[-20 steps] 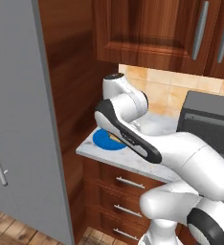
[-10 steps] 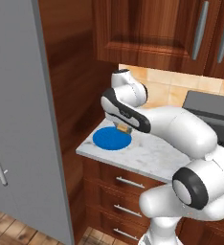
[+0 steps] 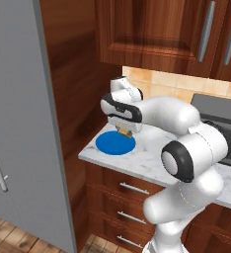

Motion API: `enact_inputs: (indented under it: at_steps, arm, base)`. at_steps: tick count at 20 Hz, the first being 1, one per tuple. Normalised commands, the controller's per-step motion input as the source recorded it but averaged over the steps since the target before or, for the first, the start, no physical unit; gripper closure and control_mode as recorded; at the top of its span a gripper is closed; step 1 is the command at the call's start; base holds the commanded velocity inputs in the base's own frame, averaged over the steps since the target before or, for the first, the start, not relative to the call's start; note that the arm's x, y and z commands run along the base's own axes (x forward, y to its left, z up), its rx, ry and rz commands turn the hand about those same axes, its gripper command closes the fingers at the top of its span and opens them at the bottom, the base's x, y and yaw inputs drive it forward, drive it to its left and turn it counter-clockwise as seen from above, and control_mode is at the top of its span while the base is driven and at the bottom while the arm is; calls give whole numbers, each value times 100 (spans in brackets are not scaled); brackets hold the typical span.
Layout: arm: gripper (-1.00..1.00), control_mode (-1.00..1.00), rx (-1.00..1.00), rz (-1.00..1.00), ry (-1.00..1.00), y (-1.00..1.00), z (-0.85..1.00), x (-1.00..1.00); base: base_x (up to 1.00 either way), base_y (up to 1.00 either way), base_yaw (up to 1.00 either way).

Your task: Take the baked cake out of the oven and place it on the plate for cooling. Then close the oven door.

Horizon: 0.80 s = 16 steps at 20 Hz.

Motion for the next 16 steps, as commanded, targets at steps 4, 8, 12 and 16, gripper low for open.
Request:
enact_inputs:
  at_steps: [4,8,12,16]
  arm:
    - [100,-100,-4,-7,1,0,-39,52]
    - [100,-100,-1,-4,0,0,-41,49]
    - [100,-100,0,-1,0,0,-48,44]
    - [100,-100,0,0,0,0,-43,44]
  base:
    - [0,0,0]
    - [0,0,0]
    - [0,0,0]
    - [0,0,0]
